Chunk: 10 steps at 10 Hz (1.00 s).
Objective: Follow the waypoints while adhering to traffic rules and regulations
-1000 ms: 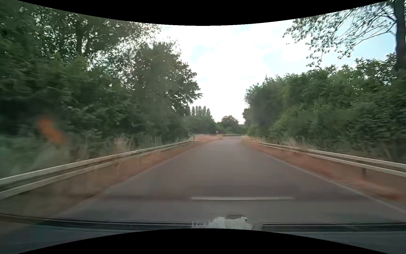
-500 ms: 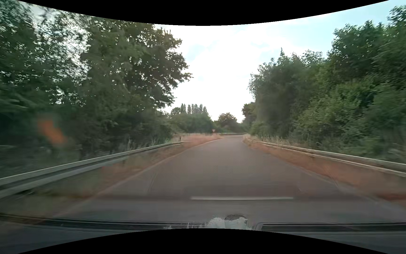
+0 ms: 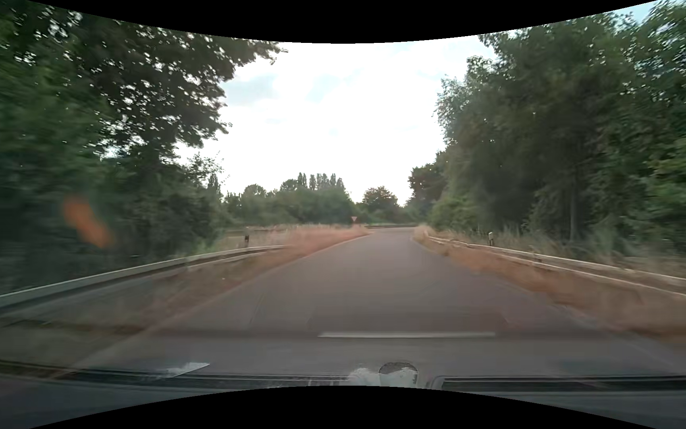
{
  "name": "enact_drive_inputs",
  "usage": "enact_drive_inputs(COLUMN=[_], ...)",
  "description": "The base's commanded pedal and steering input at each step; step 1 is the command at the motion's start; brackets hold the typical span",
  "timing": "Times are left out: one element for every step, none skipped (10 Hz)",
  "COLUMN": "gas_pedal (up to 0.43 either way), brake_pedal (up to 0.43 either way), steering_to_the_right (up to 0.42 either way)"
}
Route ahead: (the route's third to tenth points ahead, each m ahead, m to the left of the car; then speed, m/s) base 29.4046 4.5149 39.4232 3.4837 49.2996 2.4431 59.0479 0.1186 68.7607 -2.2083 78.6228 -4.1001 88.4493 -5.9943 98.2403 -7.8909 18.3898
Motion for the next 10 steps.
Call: enact_drive_inputs(gas_pedal=[0.079,0.079,0.079,0.067,0.067,0.067,0.067,0.067,0.067,0.067], brake_pedal=[0.000,0.000,0.000,0.000,0.000,0.000,0.000,0.000,0.000,0.000], steering_to_the_right=[0.008,0.008,0.011,0.014,0.015,0.015,0.015,0.015,0.016,0.018])
